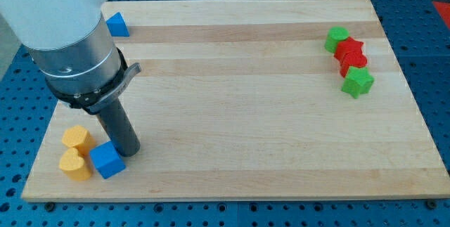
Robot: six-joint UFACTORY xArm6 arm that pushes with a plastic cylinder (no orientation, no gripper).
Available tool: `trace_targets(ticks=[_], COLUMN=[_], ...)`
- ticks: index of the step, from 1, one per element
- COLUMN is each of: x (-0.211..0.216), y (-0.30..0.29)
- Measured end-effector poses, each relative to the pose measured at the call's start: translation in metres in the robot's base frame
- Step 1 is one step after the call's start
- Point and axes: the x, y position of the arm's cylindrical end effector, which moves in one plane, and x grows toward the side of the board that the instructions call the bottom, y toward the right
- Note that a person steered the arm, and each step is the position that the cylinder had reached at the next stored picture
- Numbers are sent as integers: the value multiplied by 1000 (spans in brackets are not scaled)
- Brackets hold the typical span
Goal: Push the blue cube to the yellow heart
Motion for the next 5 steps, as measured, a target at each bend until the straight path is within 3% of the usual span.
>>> trace_targets(ticks=[2, 5], x=[6, 24], y=[43, 15])
